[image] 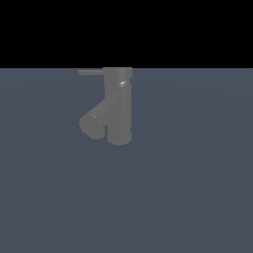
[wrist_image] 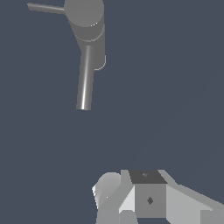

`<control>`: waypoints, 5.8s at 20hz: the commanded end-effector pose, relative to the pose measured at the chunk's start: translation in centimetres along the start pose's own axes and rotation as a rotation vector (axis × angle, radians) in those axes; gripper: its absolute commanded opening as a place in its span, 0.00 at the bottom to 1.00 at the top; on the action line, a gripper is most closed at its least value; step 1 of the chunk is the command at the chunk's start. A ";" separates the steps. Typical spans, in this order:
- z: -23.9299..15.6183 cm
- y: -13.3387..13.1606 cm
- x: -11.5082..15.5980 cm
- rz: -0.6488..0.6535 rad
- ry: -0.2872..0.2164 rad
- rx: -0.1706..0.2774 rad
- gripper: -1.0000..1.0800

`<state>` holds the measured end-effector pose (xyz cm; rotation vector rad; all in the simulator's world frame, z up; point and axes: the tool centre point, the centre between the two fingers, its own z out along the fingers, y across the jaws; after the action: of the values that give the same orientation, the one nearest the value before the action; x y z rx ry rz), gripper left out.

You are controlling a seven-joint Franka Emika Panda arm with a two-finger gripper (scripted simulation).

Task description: Turn on the faucet by rotating a designated handle.

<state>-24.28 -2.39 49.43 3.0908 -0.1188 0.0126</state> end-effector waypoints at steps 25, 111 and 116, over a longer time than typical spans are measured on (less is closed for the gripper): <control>0.7 -2.1 7.7 0.287 -0.047 0.117 0.00; 21.9 -20.7 31.9 1.662 -0.048 0.028 0.00; 21.9 -20.7 30.7 1.662 -0.048 0.028 0.00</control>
<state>8.82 14.85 26.91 2.0322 -2.4067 0.0067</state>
